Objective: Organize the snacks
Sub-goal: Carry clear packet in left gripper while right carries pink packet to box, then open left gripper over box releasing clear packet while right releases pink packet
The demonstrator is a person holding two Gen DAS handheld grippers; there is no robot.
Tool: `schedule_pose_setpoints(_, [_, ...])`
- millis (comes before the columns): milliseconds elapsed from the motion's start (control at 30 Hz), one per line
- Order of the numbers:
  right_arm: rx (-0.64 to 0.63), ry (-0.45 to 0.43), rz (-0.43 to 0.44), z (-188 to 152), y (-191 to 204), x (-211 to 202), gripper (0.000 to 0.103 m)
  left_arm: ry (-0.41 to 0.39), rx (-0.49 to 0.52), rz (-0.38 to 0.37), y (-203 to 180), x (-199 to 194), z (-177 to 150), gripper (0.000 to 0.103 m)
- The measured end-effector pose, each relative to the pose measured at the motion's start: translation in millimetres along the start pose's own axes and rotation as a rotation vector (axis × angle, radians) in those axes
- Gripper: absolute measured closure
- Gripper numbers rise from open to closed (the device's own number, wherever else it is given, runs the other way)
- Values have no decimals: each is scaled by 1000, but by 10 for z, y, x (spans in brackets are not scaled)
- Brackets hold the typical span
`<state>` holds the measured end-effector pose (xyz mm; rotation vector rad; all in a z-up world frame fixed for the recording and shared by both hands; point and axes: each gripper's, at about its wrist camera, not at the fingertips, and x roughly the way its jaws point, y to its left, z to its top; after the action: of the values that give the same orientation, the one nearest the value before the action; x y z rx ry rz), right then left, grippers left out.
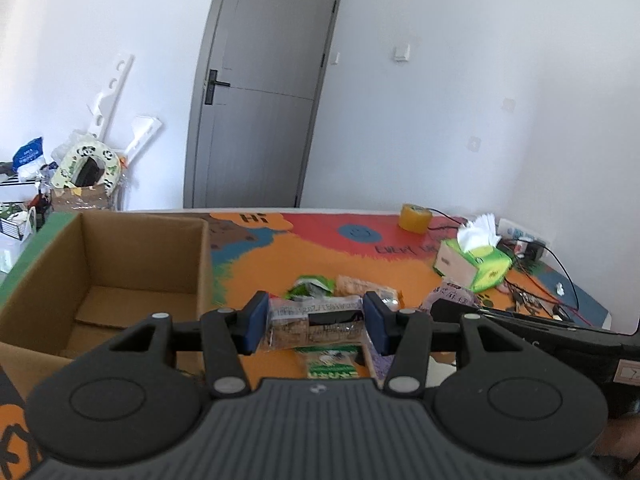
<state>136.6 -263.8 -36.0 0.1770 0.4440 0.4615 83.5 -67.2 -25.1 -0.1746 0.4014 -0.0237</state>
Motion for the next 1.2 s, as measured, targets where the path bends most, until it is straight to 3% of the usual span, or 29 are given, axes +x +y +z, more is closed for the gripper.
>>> schedule_pose_setpoints(467, [-37, -5, 85, 108, 445, 221, 71, -43, -57, 94, 523, -108, 138, 53])
schedule_pose_setpoints(1033, [-97, 23, 199, 213, 1050, 593, 70, -27, -150, 197, 1173, 21, 239, 51])
schedule_pose_setpoints(1200, [-127, 35, 236, 240, 1271, 683, 70, -27, -199, 220, 1337, -36, 245, 35])
